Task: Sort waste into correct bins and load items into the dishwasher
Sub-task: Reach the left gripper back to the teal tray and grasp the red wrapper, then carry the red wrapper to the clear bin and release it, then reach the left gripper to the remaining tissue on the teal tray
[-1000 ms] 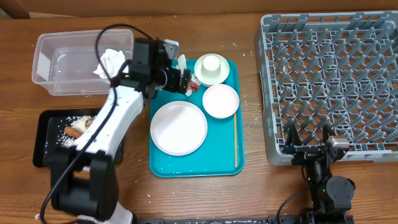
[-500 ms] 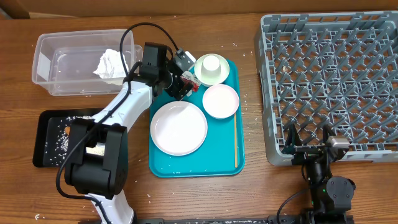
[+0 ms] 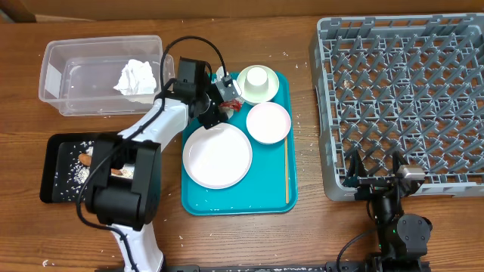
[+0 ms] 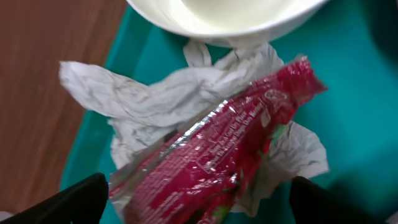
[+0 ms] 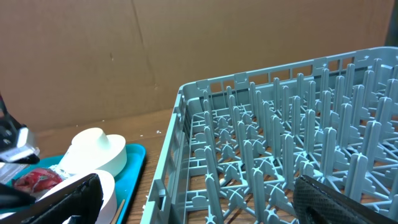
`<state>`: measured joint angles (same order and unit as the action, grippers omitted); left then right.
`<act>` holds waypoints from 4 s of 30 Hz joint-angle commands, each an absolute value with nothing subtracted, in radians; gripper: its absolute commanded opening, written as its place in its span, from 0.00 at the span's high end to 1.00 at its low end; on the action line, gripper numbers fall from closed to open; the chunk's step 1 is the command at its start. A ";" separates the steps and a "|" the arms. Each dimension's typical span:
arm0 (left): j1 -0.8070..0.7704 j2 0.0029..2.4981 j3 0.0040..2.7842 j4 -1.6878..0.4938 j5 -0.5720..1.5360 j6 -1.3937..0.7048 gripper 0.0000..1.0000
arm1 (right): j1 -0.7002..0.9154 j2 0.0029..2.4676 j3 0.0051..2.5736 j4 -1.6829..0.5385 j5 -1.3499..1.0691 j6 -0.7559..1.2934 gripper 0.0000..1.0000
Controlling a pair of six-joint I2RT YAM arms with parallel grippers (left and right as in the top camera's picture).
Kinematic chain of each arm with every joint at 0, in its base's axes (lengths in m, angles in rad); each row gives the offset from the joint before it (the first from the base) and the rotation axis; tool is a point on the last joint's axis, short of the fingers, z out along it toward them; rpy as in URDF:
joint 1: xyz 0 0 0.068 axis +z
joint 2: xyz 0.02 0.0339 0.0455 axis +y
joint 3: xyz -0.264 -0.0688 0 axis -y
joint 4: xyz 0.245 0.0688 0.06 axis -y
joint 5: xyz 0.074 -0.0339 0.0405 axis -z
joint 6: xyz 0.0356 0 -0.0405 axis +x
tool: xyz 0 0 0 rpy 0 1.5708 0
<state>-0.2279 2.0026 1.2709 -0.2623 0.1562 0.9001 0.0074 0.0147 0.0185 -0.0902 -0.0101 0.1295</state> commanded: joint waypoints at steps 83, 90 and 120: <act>-0.046 1.707 1.285 -0.271 0.604 0.067 0.17 | 0.012 0.003 0.008 -0.083 -0.001 0.123 0.00; -0.173 1.786 1.285 -0.344 0.313 0.147 0.08 | 0.012 0.003 0.008 -0.083 -0.001 0.123 0.00; -0.257 2.041 1.285 -0.303 0.149 0.278 0.66 | 0.012 0.003 0.008 -0.083 -0.001 0.123 0.00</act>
<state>-0.2539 2.0247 1.2755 -0.3035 0.1589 0.2707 0.0074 0.0147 0.0185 -0.0895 -0.0105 0.1295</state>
